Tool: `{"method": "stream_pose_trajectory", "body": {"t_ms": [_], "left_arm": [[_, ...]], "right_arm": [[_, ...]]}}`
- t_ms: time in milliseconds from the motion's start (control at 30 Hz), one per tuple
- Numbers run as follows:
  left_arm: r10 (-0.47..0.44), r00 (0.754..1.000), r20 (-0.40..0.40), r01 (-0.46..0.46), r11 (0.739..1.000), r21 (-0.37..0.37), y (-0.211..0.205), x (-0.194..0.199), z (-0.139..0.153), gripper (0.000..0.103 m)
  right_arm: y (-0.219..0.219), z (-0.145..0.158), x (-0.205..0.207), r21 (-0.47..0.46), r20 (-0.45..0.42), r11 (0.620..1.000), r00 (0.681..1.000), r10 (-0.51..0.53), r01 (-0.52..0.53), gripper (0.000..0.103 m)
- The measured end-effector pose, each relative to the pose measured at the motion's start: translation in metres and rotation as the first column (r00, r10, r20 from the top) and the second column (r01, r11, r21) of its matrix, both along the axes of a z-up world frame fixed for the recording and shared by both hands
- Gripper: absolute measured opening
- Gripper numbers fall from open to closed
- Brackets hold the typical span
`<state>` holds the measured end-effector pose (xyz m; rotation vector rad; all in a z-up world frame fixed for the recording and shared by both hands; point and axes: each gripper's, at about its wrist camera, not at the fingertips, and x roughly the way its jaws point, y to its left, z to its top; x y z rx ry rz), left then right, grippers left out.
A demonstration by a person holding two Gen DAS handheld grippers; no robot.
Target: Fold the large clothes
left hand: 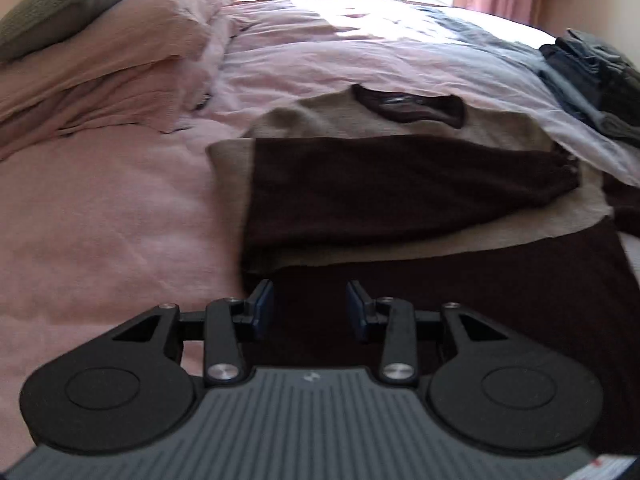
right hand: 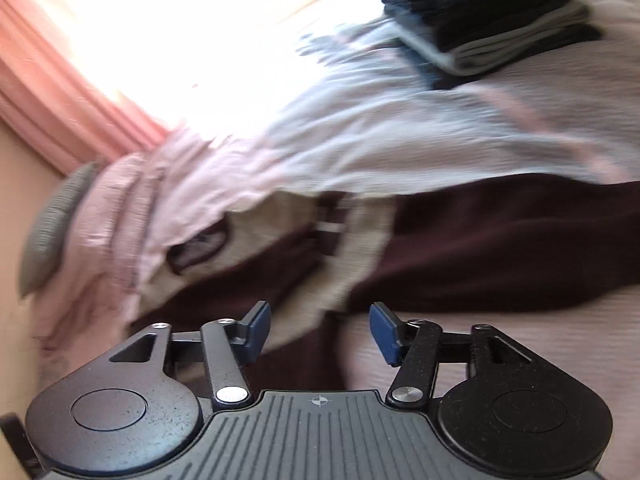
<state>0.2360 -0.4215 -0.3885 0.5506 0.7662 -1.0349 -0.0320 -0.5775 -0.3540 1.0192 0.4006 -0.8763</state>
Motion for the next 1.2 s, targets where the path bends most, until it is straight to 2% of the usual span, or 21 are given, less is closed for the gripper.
{"method": "stream_pose_trajectory", "body": {"t_ms": [67, 133, 200, 300, 433, 500, 533, 567, 667, 767, 800, 867, 933, 1000, 1033, 1100, 1167, 1200], "left_arm": [[0.003, 0.999, 0.033, -0.004, 1.0, 0.022, 0.0, 0.02, -0.002, 0.035], [-0.04, 0.995, 0.092, 0.036, 0.998, 0.048, -0.004, 0.025, -0.005, 0.037], [-0.074, 0.986, 0.151, 0.063, 0.995, 0.078, -0.011, 0.024, -0.014, 0.037], [-0.085, 0.981, 0.176, 0.072, 0.994, 0.082, -0.02, 0.028, -0.026, 0.037], [-0.123, 0.967, 0.222, 0.106, 0.991, 0.085, -0.021, 0.023, -0.032, 0.037], [-0.141, 0.961, 0.236, 0.124, 0.989, 0.086, -0.024, 0.023, -0.033, 0.034], [-0.157, 0.959, 0.236, 0.141, 0.987, 0.082, -0.025, 0.023, -0.033, 0.022], [-0.181, 0.956, 0.232, 0.168, 0.983, 0.075, -0.024, 0.022, -0.032, 0.009], [-0.228, 0.932, 0.282, 0.222, 0.974, 0.053, -0.018, 0.019, -0.025, 0.009], [-0.235, 0.939, 0.252, 0.226, 0.972, 0.063, -0.012, 0.027, -0.025, 0.009], [-0.238, 0.942, 0.238, 0.227, 0.971, 0.074, -0.012, 0.029, -0.027, 0.009], [-0.275, 0.934, 0.227, 0.256, 0.961, 0.109, -0.014, 0.026, -0.032, 0.009], [-0.305, 0.925, 0.226, 0.275, 0.949, 0.155, -0.016, 0.022, -0.033, 0.011], [-0.301, 0.933, 0.196, 0.272, 0.949, 0.162, -0.01, 0.026, -0.028, 0.013], [-0.28, 0.944, 0.172, 0.255, 0.954, 0.155, -0.006, 0.031, -0.023, 0.013], [-0.216, 0.969, 0.116, 0.203, 0.972, 0.118, 0.001, 0.043, -0.007, 0.013], [-0.168, 0.982, 0.087, 0.165, 0.985, 0.047, 0.002, 0.05, 0.011, 0.012], [-0.158, 0.984, 0.083, 0.158, 0.987, 0.011, -0.002, 0.05, 0.018, 0.012]], "right_arm": [[-0.015, -0.015, 0.019, 0.038, 0.067, 0.999, 0.998, 0.002, -0.005, 0.042], [-0.03, -0.033, 0.033, 0.09, 0.139, 0.996, 0.99, -0.025, 0.012, 0.04], [-0.044, -0.05, 0.042, 0.142, 0.142, 0.988, 0.986, -0.082, 0.062, 0.04], [-0.063, -0.071, 0.043, 0.195, 0.136, 0.969, 0.974, -0.181, 0.153, 0.04], [-0.075, -0.084, 0.045, 0.197, 0.141, 0.96, 0.963, -0.23, 0.2, 0.039], [-0.077, -0.083, 0.047, 0.168, 0.122, 0.966, 0.969, -0.216, 0.194, 0.016], [-0.077, -0.081, 0.048, 0.149, 0.107, 0.972, 0.974, -0.199, 0.182, 0.002], [-0.072, -0.076, 0.048, 0.118, 0.101, 0.978, 0.977, -0.187, 0.174, 0.002], [-0.055, -0.05, 0.047, -0.009, 0.067, 0.99, 0.988, -0.138, 0.139, 0.002], [-0.033, -0.034, 0.049, -0.098, -0.029, 0.992, 0.996, -0.079, 0.076, 0.002], [-0.028, -0.037, 0.051, -0.106, -0.075, 0.992, 0.994, -0.074, 0.066, 0.002], [-0.026, -0.055, 0.052, -0.064, -0.158, 0.996, 0.985, -0.067, 0.057, 0.002], [-0.028, -0.067, 0.054, -0.028, -0.19, 0.998, 0.98, -0.064, 0.06, 0.003], [-0.027, -0.058, 0.056, -0.039, -0.22, 0.997, 0.973, -0.069, 0.062, 0.01], [-0.026, -0.049, 0.056, -0.066, -0.263, 0.995, 0.961, -0.086, 0.071, 0.02], [-0.02, -0.03, 0.052, -0.168, -0.317, 0.983, 0.939, -0.129, 0.078, 0.025], [-0.017, -0.022, 0.052, -0.222, -0.283, 0.974, 0.953, -0.11, 0.046, 0.025], [-0.019, -0.023, 0.054, -0.212, -0.246, 0.977, 0.966, -0.074, 0.02, 0.025]]}}
